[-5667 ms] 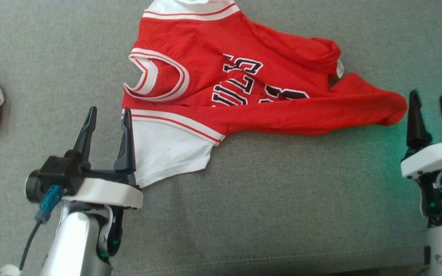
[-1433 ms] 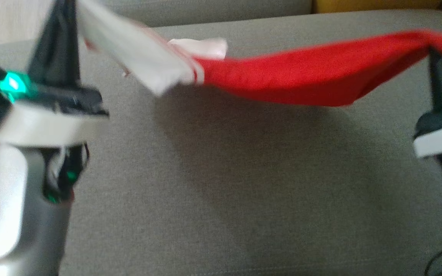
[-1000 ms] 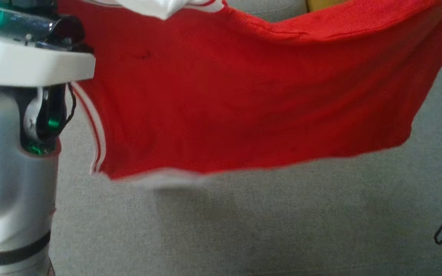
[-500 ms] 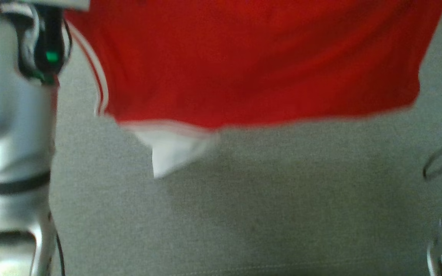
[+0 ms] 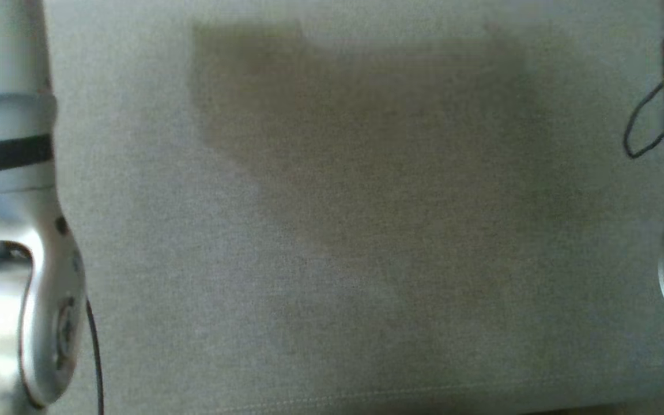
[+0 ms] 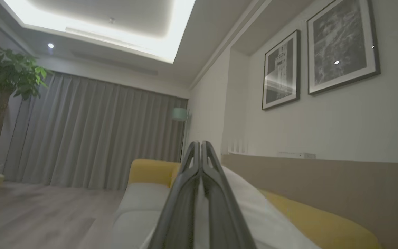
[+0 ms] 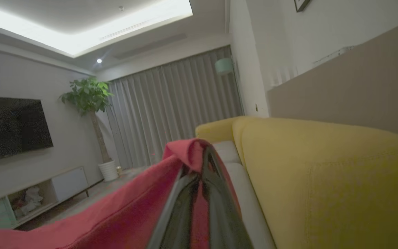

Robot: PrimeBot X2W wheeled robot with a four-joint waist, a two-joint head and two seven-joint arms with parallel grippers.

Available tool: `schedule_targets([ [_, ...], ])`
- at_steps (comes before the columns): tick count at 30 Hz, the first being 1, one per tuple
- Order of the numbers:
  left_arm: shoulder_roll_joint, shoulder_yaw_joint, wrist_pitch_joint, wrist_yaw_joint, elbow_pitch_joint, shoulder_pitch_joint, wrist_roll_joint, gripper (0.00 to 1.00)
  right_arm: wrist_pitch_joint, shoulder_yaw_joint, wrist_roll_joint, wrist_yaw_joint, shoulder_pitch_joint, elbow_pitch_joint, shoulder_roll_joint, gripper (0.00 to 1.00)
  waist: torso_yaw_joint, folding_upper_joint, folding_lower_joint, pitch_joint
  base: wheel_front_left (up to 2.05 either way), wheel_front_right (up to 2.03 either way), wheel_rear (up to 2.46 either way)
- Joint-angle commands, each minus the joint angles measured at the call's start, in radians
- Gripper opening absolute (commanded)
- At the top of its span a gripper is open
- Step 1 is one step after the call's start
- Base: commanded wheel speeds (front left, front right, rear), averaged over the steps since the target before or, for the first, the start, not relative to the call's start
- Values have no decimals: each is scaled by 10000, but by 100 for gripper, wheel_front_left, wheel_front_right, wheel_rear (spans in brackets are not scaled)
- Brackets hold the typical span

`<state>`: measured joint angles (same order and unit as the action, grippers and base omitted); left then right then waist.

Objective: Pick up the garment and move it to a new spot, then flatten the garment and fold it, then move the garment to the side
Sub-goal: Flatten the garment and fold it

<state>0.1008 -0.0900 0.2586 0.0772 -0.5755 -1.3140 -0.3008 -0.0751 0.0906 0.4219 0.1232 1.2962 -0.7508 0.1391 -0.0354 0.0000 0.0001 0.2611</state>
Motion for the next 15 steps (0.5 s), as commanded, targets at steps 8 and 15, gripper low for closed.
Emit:
schedule_targets([
  [8,-168,652,30,220,-2493,1326,-190,0,-343,1334,279,75,128,-2656,-437,0,167,0,-1,1068,0,0,0],
  [15,-344,761,31,317,-3936,1887,-277,0,-606,1877,812,75,-543,-3779,-499,0,274,0,-1,1441,0,0,0],
])
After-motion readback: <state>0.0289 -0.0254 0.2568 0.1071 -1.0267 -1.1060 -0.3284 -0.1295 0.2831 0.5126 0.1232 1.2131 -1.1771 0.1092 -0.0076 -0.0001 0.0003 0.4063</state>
